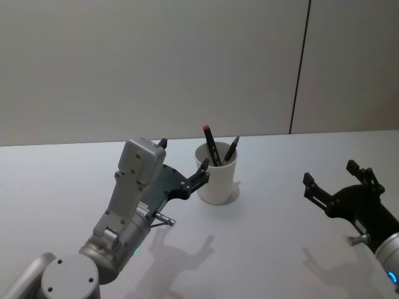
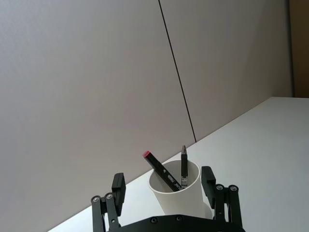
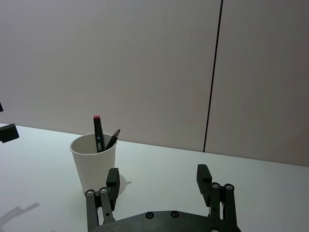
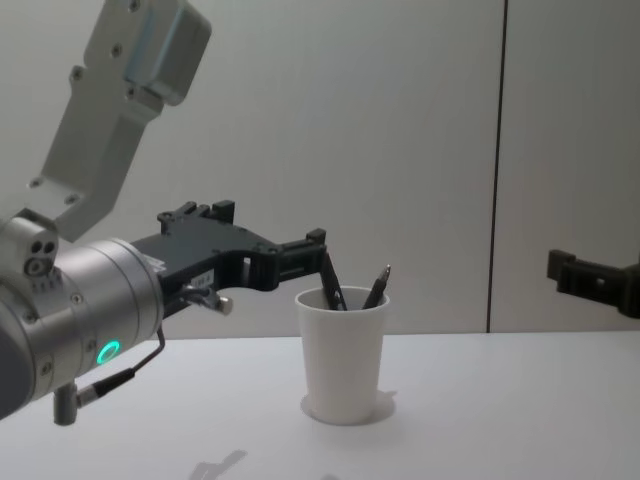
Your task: Place the pen into the pen holder.
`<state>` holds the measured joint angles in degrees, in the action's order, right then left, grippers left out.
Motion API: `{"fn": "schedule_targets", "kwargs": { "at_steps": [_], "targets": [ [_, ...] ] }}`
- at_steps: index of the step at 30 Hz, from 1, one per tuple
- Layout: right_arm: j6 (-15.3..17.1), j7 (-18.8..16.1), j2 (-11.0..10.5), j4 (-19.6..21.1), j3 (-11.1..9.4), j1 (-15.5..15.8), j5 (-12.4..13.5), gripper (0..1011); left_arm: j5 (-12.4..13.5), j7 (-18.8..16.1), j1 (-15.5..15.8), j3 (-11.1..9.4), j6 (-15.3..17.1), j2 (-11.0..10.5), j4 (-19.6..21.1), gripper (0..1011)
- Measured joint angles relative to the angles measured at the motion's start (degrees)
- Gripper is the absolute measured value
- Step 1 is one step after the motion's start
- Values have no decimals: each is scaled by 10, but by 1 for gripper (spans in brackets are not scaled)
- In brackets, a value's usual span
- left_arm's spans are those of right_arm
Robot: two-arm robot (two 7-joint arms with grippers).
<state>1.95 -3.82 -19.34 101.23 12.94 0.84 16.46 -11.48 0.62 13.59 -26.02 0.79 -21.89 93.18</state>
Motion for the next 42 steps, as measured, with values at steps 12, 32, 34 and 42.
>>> {"fn": "schedule_targets", "kwargs": {
  "at_steps": [12, 32, 34, 42],
  "targets": [
    [0, 0, 0, 0, 0, 0, 0, 1001, 0, 0, 0, 0, 0, 0, 0, 1003],
    [0, 0, 0, 0, 0, 0, 0, 1001, 0, 0, 0, 0, 0, 0, 0, 1003],
    [0, 0, 0, 0, 0, 0, 0, 1001, 0, 0, 0, 0, 0, 0, 0, 1003],
    [0, 0, 0, 0, 0, 0, 0, 1001, 0, 0, 0, 0, 0, 0, 0, 1003]
  ]
}}
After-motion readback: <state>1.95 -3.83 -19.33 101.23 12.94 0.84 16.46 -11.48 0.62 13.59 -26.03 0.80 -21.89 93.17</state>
